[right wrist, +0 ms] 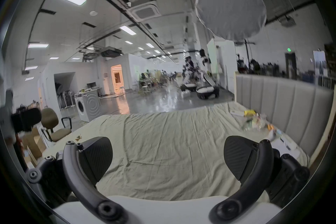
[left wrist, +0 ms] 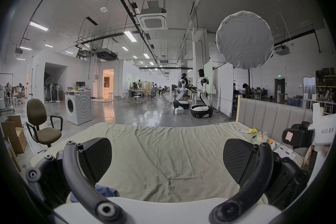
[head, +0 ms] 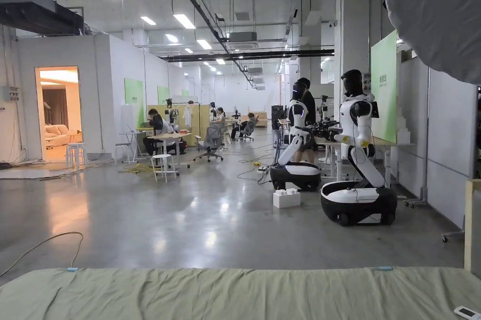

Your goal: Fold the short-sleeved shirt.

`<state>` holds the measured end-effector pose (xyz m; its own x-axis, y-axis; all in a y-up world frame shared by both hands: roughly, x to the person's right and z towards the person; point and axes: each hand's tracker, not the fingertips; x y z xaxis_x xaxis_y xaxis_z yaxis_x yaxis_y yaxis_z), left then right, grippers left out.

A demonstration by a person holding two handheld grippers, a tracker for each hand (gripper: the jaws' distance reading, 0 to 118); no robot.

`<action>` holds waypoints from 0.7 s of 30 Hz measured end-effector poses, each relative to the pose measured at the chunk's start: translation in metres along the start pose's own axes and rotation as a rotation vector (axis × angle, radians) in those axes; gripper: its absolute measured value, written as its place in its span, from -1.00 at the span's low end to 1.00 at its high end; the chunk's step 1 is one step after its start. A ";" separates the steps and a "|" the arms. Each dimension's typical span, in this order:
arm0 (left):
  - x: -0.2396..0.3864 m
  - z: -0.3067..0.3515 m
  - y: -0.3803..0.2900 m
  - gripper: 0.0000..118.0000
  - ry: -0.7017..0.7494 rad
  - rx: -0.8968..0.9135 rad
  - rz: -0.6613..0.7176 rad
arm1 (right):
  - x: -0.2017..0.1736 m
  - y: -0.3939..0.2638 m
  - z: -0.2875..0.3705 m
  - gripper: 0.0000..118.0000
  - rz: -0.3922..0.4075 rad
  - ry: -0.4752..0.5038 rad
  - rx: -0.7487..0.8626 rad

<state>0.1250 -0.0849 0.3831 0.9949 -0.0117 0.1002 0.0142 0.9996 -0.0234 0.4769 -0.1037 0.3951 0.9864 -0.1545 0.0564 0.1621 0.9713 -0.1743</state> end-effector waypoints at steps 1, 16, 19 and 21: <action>0.000 -0.001 0.000 1.00 -0.002 0.001 -0.002 | -0.004 0.006 0.001 1.00 -0.033 -0.040 -0.037; 0.005 -0.001 0.001 1.00 -0.024 -0.009 -0.022 | -0.029 0.025 0.012 1.00 -0.033 -0.113 -0.006; 0.004 -0.001 0.001 1.00 -0.023 -0.006 -0.018 | -0.026 0.023 0.012 1.00 -0.072 -0.105 0.000; 0.004 -0.001 0.000 1.00 -0.024 -0.006 -0.012 | -0.025 0.020 0.012 1.00 -0.103 -0.105 0.013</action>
<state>0.1288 -0.0848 0.3826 0.9920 -0.0228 0.1243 0.0264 0.9993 -0.0280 0.4553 -0.0783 0.4019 0.9562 -0.2344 0.1756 0.2613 0.9535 -0.1500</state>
